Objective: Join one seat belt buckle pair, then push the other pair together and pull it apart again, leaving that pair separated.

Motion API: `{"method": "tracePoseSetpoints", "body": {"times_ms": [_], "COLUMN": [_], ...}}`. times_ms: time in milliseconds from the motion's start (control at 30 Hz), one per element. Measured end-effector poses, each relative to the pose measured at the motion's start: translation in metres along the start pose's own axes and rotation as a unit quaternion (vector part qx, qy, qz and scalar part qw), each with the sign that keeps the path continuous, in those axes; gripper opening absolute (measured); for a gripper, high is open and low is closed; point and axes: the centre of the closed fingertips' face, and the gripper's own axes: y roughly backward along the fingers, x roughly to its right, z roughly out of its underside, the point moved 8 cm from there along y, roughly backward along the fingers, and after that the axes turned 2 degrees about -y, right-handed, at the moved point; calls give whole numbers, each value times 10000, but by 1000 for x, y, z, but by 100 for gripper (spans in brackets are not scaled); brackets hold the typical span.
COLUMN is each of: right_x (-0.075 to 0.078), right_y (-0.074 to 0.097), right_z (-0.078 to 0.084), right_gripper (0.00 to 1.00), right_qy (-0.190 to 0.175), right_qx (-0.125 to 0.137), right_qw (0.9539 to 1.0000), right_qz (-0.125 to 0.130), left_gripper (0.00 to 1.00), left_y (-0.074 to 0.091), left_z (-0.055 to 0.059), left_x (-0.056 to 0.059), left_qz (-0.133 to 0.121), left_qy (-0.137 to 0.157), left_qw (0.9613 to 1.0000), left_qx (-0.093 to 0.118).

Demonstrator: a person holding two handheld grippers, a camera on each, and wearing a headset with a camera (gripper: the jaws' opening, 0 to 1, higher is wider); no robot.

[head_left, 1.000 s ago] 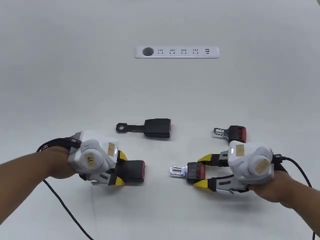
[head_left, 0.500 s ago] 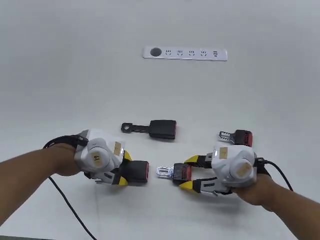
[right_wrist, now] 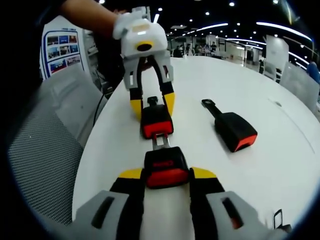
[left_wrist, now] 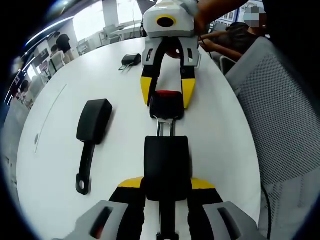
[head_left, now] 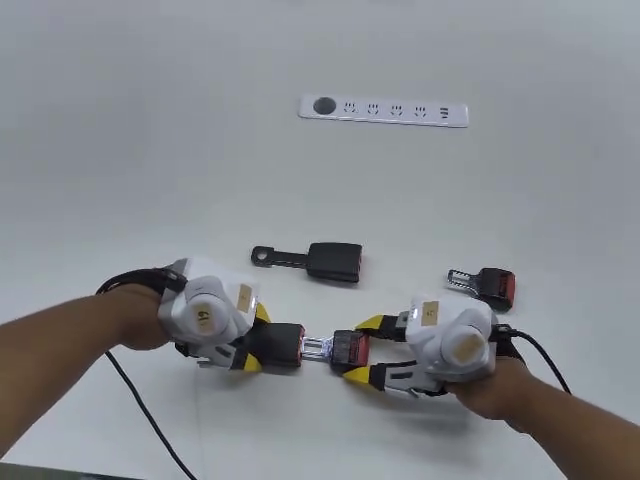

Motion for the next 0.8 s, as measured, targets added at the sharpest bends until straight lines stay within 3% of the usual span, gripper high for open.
{"method": "tracePoseSetpoints", "body": {"times_ms": [267, 800], "right_x": [-5, -3], "right_y": [-13, -21], "right_z": [-8, -13], "right_gripper": [35, 35], "right_qy": [-1, -70], "right_qx": [-22, -27], "right_qw": [10000, 9999], "right_qz": [-14, -82], "left_gripper": [34, 33], "left_y": [0, -1], "left_z": [0, 0], "left_x": [0, -2], "left_qz": [25, 77], "left_qy": [-25, -95], "left_qw": [10000, 9999], "left_qx": [-7, -32]}}
